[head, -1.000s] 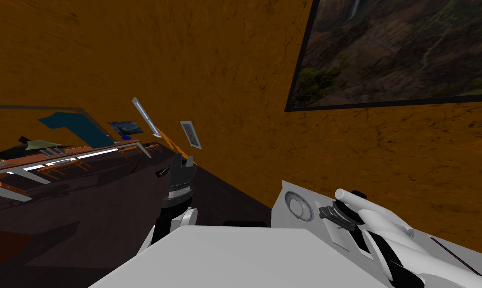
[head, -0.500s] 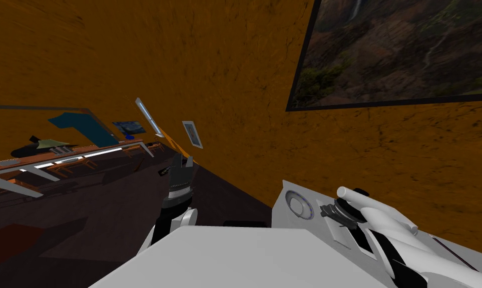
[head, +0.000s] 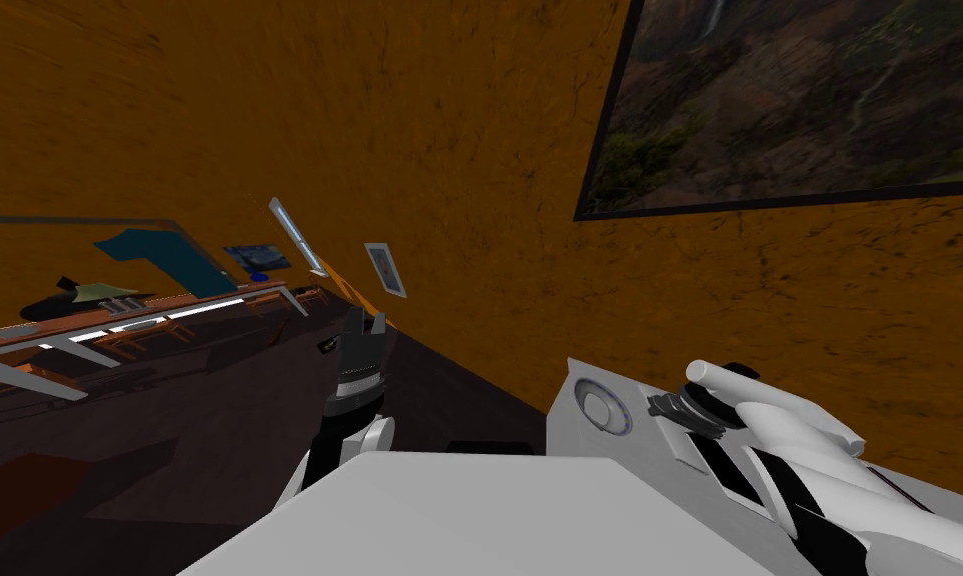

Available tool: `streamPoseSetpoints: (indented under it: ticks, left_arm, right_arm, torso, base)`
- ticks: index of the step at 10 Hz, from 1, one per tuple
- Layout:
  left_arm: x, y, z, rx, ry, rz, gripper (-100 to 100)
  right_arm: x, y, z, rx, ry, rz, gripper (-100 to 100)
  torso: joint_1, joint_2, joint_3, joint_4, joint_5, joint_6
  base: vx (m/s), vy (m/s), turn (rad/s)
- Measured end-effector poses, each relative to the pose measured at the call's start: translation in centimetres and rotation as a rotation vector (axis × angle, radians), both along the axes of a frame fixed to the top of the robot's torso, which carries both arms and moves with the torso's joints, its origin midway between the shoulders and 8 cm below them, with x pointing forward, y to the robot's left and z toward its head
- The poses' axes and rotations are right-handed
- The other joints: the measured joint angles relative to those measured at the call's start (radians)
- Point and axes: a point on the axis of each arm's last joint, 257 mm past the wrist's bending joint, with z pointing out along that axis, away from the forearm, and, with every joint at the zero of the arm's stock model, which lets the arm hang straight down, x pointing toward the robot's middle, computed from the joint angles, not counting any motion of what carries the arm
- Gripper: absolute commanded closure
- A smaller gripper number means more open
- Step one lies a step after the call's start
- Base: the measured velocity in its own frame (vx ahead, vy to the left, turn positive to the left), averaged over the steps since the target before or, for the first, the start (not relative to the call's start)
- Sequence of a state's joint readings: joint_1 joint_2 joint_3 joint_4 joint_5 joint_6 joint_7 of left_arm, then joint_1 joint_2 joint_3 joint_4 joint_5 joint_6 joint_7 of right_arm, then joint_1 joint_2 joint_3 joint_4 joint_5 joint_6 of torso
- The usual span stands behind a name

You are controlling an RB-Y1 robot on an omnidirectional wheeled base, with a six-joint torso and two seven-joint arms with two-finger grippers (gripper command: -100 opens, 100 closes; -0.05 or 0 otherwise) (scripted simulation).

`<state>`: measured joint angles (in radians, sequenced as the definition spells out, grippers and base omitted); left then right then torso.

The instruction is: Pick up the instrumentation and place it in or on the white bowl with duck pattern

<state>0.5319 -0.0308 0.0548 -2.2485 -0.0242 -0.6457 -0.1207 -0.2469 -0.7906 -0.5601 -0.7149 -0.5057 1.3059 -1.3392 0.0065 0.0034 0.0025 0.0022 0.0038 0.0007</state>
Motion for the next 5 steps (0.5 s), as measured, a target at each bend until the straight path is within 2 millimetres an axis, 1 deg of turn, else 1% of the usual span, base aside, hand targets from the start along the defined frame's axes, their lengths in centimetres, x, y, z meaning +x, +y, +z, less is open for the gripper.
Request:
streamPoseSetpoints:
  ticks: [1, 3, 4, 5]
  left_arm:
    - [0.0, 0.0, 0.0, 0.000, 0.000, 0.000, 0]
    - [0.0, 0.0, 0.0, 0.000, 0.000, 0.000, 0]
    - [0.0, 0.0, 0.0, 0.000, 0.000, 0.000, 0]
    - [0.0, 0.0, 0.0, 0.000, 0.000, 0.000, 0]
  right_arm:
    - [1.9, -1.2, 1.7, -0.017, -0.029, -0.002, 100]
    - [1.9, -1.2, 2.2, -0.018, -0.040, -0.010, 100]
    - [2.4, -1.6, 3.3, -0.029, -0.057, -0.008, 100]
    - [3.0, -2.4, 4.6, -0.040, -0.078, -0.010, 100]
  torso:
    - [0.004, 0.000, 0.000, 0.000, 0.000, -0.001]
    - [-0.003, 0.001, 0.000, -0.001, -0.001, 0.001]
    - [-0.003, 0.002, 0.001, 0.000, -0.001, 0.001]
    - [-0.001, 0.003, 0.001, 0.000, -0.001, 0.002]
  base:
    - [-0.022, 0.116, -0.008]
    - [-0.027, 0.048, -0.026]
    - [-0.040, 0.092, -0.056]
    - [-0.076, 0.216, -0.130]
